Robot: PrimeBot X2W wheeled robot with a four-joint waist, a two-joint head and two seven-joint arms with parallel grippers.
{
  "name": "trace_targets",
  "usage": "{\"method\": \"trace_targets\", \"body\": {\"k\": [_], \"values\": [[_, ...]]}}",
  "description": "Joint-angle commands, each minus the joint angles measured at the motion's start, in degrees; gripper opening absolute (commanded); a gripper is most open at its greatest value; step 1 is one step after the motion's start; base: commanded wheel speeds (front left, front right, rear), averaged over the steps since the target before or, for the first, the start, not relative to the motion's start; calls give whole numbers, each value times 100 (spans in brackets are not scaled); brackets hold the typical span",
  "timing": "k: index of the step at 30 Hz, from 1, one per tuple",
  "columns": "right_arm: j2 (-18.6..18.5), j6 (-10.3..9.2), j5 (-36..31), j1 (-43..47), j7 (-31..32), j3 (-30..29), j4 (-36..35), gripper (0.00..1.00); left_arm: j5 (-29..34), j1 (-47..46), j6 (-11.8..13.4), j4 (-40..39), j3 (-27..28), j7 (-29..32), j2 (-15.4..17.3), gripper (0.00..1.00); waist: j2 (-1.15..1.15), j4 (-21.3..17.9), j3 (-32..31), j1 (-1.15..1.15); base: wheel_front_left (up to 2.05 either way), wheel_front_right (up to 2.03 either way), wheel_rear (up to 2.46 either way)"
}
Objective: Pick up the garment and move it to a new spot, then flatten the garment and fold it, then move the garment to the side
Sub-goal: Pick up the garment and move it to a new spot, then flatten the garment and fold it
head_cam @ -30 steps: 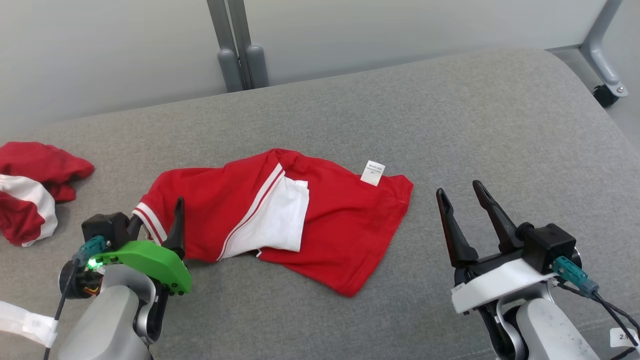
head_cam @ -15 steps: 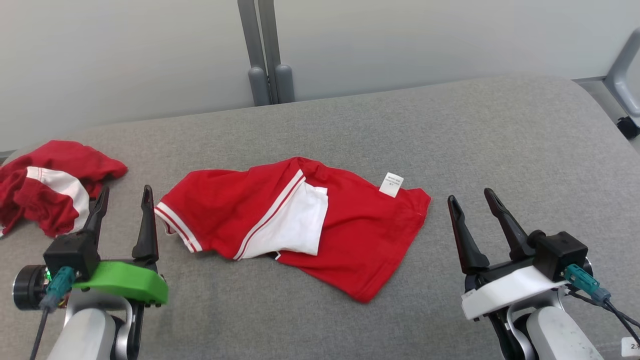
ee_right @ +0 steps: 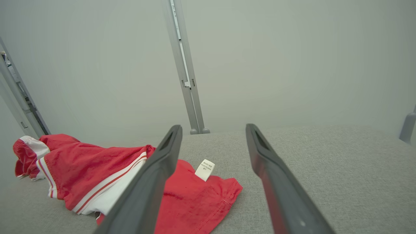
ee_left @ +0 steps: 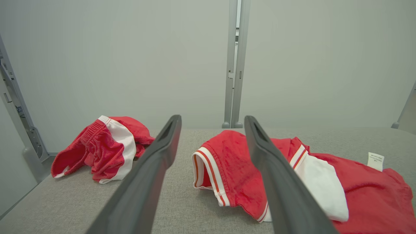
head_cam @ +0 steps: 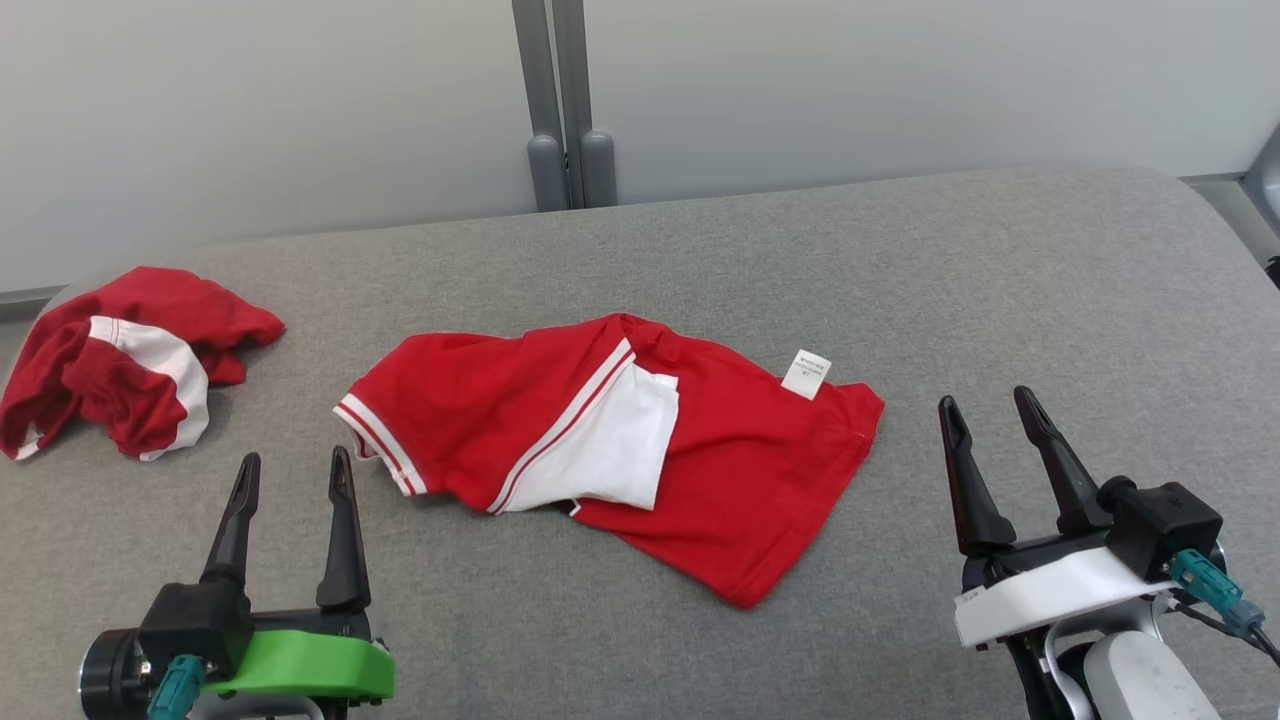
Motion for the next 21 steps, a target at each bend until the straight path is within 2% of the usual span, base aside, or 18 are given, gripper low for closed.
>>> {"method": "trace_targets", "body": {"k": [1, 6, 21], "values": [[-1, 2, -37, 79, -16, -16, -34, 100, 94, 128, -53, -5, 68, -3, -49, 100, 0, -9, -3, 0, 0, 0, 0], [-5, 2, -74, 46, -16, -4, -51, 100, 314, 205, -133, -104, 168, -3, -225, 100, 0, -39, 7, 0, 0, 0, 0], [-29, 2, 112, 58, -17, 43, 151, 100, 585, 223, -401, -121, 367, -3, -455, 100, 0, -8, 72, 0, 0, 0, 0]]}}
